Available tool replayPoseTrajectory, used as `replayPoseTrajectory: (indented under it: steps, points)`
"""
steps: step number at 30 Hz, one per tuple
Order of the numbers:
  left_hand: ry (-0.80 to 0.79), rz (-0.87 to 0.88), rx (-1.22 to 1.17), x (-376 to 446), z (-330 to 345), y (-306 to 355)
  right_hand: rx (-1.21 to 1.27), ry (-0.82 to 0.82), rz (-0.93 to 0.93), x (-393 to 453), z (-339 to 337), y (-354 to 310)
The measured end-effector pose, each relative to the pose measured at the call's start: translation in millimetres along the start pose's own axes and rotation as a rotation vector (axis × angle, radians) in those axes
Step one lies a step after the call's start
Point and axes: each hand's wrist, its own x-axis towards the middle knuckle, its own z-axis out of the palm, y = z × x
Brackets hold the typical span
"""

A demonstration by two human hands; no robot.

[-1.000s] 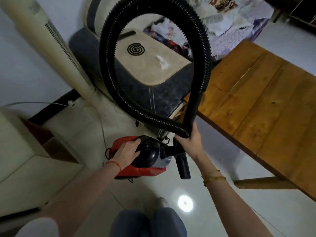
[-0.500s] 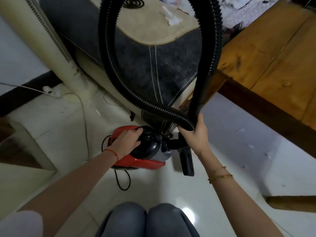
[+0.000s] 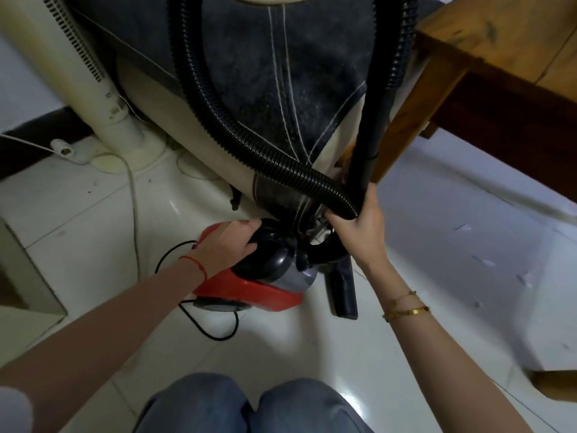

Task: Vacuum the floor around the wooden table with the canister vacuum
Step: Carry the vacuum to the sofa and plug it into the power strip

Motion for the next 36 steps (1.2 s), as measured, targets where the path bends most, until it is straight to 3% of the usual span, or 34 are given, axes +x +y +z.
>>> replayPoseTrajectory:
  steps: [7,12,25,30,34,36]
  points:
    - [0.145,0.046,-0.050,-3,8,0,0.018,0.015,-0.041,8,4,14]
    - [0.219,0.028,-0.221,-10,8,5,0.040,-0.032,-0.085,6,0,17]
    - [0.509,-0.225,-0.533,-20,-9,13,0.022,-0.118,-0.140,-5,-17,10]
    - [0.627,-0.324,-0.431,-38,-27,18,-0.123,0.083,-0.346,-14,-17,-17]
    - [0.697,-0.385,-0.406,-55,-33,12,-0.210,0.300,-0.730,-30,-4,-47]
    - [0.718,-0.392,-0.397,-66,-37,9,-0.241,0.251,-0.868,-40,11,-61]
